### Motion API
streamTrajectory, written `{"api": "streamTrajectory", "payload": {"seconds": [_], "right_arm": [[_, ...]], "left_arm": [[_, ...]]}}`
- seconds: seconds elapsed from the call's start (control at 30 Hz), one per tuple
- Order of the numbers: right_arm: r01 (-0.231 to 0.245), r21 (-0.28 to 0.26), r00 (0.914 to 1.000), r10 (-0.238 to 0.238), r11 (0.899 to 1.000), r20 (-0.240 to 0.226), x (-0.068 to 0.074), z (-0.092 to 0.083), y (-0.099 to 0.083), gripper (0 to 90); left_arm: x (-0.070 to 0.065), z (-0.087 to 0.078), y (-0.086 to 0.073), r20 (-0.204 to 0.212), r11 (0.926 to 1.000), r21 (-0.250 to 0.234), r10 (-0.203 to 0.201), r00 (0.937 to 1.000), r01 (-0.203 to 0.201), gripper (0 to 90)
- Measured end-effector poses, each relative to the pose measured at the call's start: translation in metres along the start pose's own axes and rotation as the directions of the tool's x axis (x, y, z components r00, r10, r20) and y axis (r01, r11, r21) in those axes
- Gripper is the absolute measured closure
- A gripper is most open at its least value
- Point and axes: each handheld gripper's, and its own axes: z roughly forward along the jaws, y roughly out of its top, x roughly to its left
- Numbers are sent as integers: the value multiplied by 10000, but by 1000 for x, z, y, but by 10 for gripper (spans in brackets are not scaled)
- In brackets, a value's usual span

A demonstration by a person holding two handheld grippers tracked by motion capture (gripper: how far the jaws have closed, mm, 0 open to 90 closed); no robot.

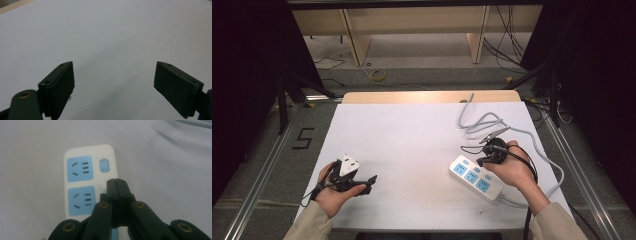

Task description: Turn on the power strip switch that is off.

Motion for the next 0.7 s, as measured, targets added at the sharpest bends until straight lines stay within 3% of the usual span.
{"api": "streamTrajectory", "payload": {"seconds": [0.7], "right_arm": [[150,473,9999,-149,9988,-27,3,12,3,900]], "left_arm": [[0,0,0,-4,10000,-12,6,10000,-6,164]]}}
